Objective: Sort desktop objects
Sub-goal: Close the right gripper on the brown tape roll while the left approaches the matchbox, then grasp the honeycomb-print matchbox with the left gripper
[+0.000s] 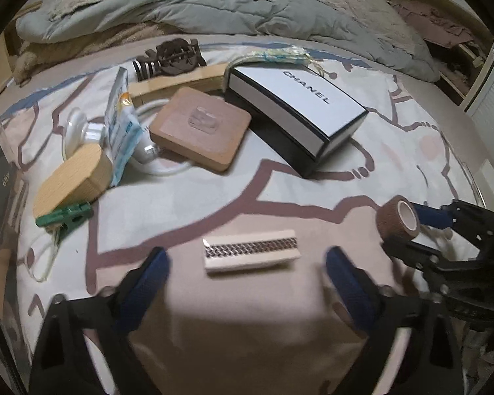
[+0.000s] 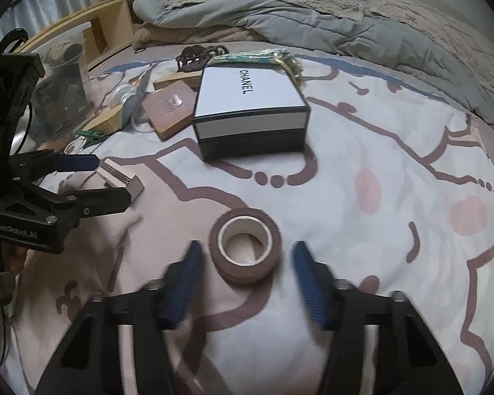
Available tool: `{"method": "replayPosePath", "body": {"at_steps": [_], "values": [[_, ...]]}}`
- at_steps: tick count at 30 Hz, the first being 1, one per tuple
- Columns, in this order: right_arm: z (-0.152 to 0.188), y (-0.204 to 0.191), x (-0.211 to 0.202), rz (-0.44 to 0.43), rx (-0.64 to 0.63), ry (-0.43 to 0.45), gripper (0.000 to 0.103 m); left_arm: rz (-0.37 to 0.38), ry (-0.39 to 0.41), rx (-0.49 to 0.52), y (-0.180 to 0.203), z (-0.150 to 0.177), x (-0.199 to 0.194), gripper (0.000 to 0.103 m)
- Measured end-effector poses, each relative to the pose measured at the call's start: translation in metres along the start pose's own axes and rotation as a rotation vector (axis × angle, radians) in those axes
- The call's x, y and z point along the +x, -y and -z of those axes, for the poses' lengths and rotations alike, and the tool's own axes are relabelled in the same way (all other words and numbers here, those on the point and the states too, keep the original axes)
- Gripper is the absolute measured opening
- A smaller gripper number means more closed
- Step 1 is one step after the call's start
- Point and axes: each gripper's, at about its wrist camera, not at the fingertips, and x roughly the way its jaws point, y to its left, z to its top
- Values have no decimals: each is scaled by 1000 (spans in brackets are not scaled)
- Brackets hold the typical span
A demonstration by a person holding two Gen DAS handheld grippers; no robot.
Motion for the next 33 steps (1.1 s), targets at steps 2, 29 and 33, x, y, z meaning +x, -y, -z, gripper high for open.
{"method": "replayPosePath", "body": {"at_steps": [2,29,33], "values": [[-1,-2,1,-6,-9,-3,48,2,-22,-9,2,1,1,82],[-5,-13,-9,-32,-45,24,42,10,-23,-79,-2,-5,-9,57],[-9,-13,-13,-28,-41,30,42,6,-4,-73,-1,-9,-19,57]]}}
